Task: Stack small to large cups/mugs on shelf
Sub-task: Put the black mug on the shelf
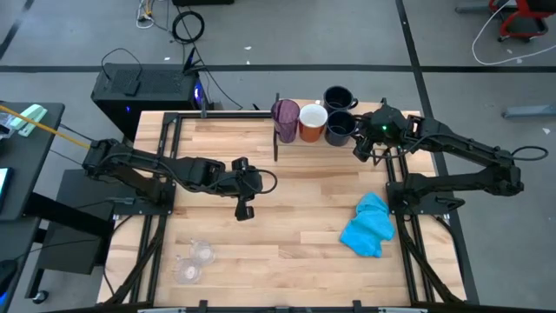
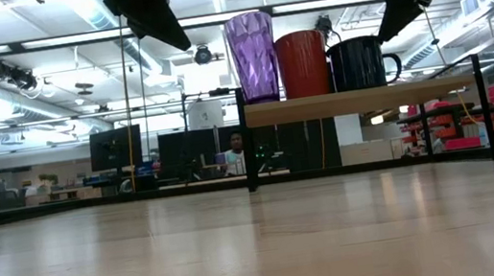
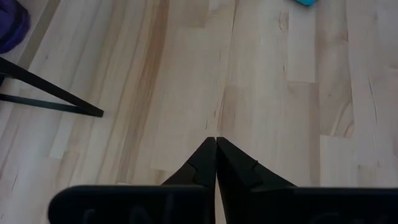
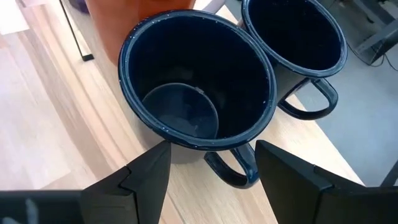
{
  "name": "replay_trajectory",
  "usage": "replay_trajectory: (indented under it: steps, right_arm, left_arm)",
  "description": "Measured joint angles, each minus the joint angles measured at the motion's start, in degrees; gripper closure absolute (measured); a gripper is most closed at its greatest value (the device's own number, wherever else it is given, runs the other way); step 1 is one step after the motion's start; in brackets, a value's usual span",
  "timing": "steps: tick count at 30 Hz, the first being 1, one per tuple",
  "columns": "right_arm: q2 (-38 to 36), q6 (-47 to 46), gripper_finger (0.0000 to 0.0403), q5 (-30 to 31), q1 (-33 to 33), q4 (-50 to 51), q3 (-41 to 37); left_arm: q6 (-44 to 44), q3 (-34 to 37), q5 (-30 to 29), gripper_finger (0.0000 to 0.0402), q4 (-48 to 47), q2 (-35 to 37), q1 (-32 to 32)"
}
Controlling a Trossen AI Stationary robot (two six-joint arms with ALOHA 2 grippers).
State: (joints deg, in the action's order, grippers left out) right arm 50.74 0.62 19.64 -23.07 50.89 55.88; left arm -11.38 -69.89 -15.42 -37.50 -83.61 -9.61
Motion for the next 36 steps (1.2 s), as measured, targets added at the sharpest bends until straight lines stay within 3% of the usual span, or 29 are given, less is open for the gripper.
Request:
replay_trajectory:
  steps: [8,21,27,36]
  right_arm:
    - [0.00,0.68,0.0163,-2.72,0.00,0.00,0.00]
    - [0.00,0.44,0.0170,-0.95,0.00,-0.35,0.00]
    - [-0.07,0.52,0.0175,-3.65,0.00,-0.39,0.00]
    - [-0.04,0.58,0.0179,-1.72,0.00,-0.36,0.00]
  left_arm:
    - [0.00,0.00,0.02,0.0383,0.00,0.00,-0.02]
    - [0.02,-0.01,0.02,0.0384,0.00,0.00,-0.01]
    - [0.00,0.00,0.00,0.0388,0.00,0.00,0.00]
    - [0.04,-0.02,0.00,0.0378,1.18,0.00,0.02]
